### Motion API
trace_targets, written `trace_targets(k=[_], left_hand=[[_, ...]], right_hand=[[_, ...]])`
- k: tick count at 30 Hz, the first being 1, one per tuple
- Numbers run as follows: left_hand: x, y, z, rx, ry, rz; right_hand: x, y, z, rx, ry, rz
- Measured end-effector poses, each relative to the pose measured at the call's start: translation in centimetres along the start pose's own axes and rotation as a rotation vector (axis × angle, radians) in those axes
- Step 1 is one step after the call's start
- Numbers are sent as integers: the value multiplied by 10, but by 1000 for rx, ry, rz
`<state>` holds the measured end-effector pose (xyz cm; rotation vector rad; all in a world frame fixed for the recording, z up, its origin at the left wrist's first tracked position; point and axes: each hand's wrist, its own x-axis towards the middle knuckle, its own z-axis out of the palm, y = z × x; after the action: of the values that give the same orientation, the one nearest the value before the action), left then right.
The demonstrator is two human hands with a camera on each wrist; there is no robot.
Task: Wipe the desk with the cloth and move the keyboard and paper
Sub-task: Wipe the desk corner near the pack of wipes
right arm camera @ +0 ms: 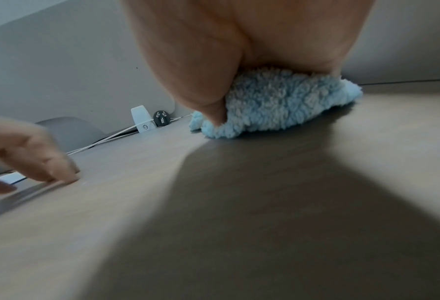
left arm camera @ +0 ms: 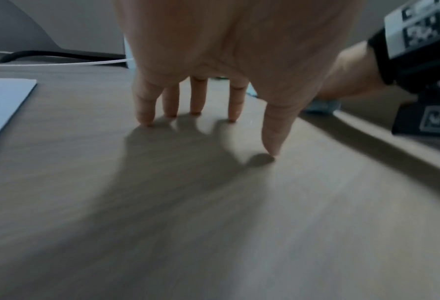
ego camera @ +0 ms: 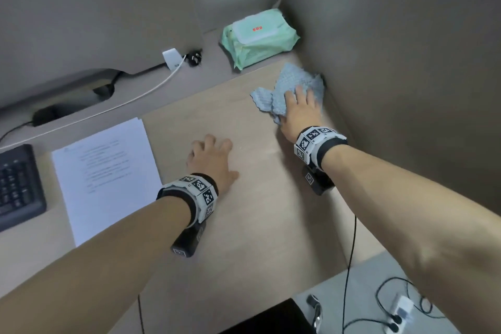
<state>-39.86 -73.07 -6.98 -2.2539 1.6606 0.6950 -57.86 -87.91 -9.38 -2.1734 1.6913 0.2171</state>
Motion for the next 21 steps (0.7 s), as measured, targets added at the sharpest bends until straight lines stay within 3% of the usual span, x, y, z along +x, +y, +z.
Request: trace_targets(k=[3,9,12,21], left_hand=[[29,3,-25,-154,67,-41],[100,21,-93,-250,305,117],[133,29,-118,-286,337,155],[195,45,-129,-289,310,158]], right_hand=[[0,8,-8,-7,-1,-43],[26,11,-42,119,88,6],[43,7,-56,193,158,5],[42,5,-49,162,4,-62]])
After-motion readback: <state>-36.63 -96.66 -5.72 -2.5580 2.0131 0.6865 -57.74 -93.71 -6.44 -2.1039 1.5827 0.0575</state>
